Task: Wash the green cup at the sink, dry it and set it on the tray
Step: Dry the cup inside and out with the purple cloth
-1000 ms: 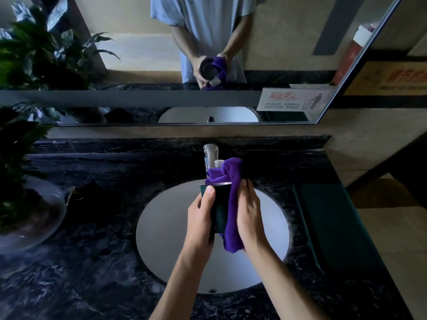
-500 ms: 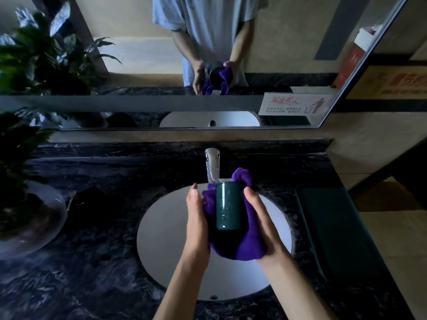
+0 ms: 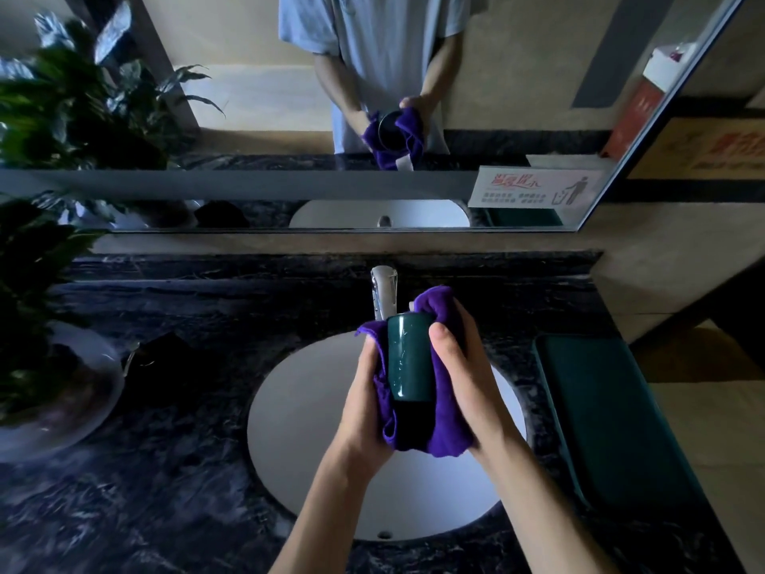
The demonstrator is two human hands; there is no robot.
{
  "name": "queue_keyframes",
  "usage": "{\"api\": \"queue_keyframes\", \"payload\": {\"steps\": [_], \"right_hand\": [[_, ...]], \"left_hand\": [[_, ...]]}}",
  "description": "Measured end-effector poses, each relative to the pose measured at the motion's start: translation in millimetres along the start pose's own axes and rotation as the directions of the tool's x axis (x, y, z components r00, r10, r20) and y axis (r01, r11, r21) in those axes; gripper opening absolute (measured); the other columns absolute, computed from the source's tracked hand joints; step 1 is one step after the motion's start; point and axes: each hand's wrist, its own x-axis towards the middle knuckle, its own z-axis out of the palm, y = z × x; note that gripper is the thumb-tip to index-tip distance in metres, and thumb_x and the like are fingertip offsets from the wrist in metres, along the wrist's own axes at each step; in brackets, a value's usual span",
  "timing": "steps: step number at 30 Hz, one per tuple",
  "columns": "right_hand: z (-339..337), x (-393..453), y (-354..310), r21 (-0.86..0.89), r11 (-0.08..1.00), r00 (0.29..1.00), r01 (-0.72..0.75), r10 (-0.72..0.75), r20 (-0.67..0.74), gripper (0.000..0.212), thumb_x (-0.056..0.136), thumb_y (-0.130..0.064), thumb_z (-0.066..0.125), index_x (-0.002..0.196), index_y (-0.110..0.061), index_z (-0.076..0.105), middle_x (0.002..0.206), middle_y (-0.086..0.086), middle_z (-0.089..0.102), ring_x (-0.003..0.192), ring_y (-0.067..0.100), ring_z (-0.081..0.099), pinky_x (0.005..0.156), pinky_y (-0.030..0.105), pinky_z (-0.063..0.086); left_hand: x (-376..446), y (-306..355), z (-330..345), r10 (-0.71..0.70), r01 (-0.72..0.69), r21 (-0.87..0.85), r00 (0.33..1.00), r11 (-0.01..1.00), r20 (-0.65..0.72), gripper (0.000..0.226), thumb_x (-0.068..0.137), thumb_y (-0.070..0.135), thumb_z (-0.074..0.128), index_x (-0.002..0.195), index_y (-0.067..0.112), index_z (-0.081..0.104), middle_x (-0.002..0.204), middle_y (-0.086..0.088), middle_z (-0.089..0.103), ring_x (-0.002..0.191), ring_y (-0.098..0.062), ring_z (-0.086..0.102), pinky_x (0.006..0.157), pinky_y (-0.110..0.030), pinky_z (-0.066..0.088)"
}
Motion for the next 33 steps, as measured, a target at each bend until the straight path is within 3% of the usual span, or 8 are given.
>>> {"api": "queue_keyframes", "payload": {"steps": [3,8,14,18,23,26,28,33], "right_hand": [[-6.7,1.5,3.5,-0.146,0.986,0.996,0.083,-0.08,0.026,0.054,0.095,-0.042,0.053,0.144,-0.053,0.035,0.158,-0.013,0.038,0.141,-0.007,0.039,0.107,0.009,0.037],[-19.0,9.9,-14.3,-0.452,0.875,0.983,0.175,-0.126,0.137,0.024,0.088,-0.048,0.057,0.108,-0.06,0.064,0.159,-0.007,0.023,0.148,0.008,0.024,0.12,0.03,0.027],[-42.5,22.9,-35.6,-0.667,0.697,0.944,0.265,-0.047,0.326,0.013,0.083,-0.031,0.067,0.094,-0.03,0.072,0.155,-0.012,0.032,0.144,0.012,0.027,0.114,0.026,0.019],[-38.2,25.6,-34.1,-0.67,0.654,0.927,0.35,-0.14,0.348,0.003,0.08,-0.019,0.069,0.083,-0.019,0.07,0.125,-0.015,0.056,0.121,0.014,0.047,0.105,0.018,0.029],[-21.4,19.1,-28.6,-0.581,0.803,0.981,0.133,-0.024,0.192,0.024,0.089,-0.019,0.066,0.069,-0.028,0.056,0.063,-0.012,0.056,0.061,0.004,0.047,0.062,0.029,0.04],[-10.4,18.5,-20.2,-0.651,0.748,0.991,0.13,-0.12,0.06,0.039,0.092,-0.031,0.066,0.06,-0.02,0.046,0.051,-0.006,0.045,0.054,0.011,0.039,0.056,0.035,0.035],[-0.3,18.2,-20.7,-0.732,0.667,0.98,0.138,-0.201,0.002,0.049,0.097,-0.032,0.064,0.059,-0.015,0.039,0.048,-0.003,0.038,0.052,0.018,0.035,0.056,0.04,0.032],[-0.2,21.6,-33.0,-0.6,0.794,0.993,0.099,-0.043,0.107,0.051,0.102,-0.027,0.053,0.055,-0.016,0.037,0.049,-0.008,0.039,0.049,0.011,0.036,0.055,0.036,0.03]], "left_hand": [[-6.0,6.2,0.6,-0.018,0.018,0.021,1.0,1.0,-0.01,0.053,0.095,0.05,0.05,0.112,0.012,0.082,0.117,-0.013,0.079,0.101,-0.022,0.078,0.088,-0.035,0.063],[-8.6,10.9,-7.2,-0.009,0.006,0.042,0.999,0.999,0.054,0.046,0.092,0.044,0.053,0.105,0.012,0.084,0.11,-0.012,0.081,0.094,-0.021,0.079,0.085,-0.035,0.061],[-14.1,22.6,-7.0,0.04,-0.065,0.263,0.994,0.963,0.099,0.048,0.094,0.039,0.06,0.135,0.014,0.065,0.125,-0.012,0.076,0.109,-0.023,0.075,0.091,-0.035,0.061],[-7.7,23.1,-8.0,0.167,-0.2,0.554,0.98,0.808,0.109,0.047,0.101,0.049,0.048,0.143,0.032,0.059,0.139,-0.001,0.069,0.132,-0.021,0.062,0.119,-0.05,0.04],[-12.4,22.2,-2.2,0.219,-0.283,0.691,0.959,0.665,0.182,0.052,0.106,0.05,0.036,0.157,0.043,0.033,0.16,0.015,0.046,0.144,0.001,0.043,0.125,-0.037,0.03],[-20.1,13.1,5.2,0.187,-0.314,0.71,0.949,0.631,0.254,0.058,0.104,0.058,0.033,0.155,0.031,0.041,0.146,-0.003,0.061,0.122,-0.015,0.061,0.108,-0.036,0.046],[-24.6,4.7,7.9,0.207,-0.26,0.588,0.966,0.766,0.158,0.055,0.1,0.057,0.042,0.133,0.02,0.065,0.116,-0.008,0.078,0.099,-0.019,0.073,0.087,-0.031,0.056],[-22.8,3.0,3.0,0.106,-0.127,0.321,0.991,0.938,0.082,0.045,0.101,0.033,0.056,0.145,0.022,0.058,0.135,-0.012,0.071,0.12,-0.025,0.069,0.101,-0.039,0.056]]}}
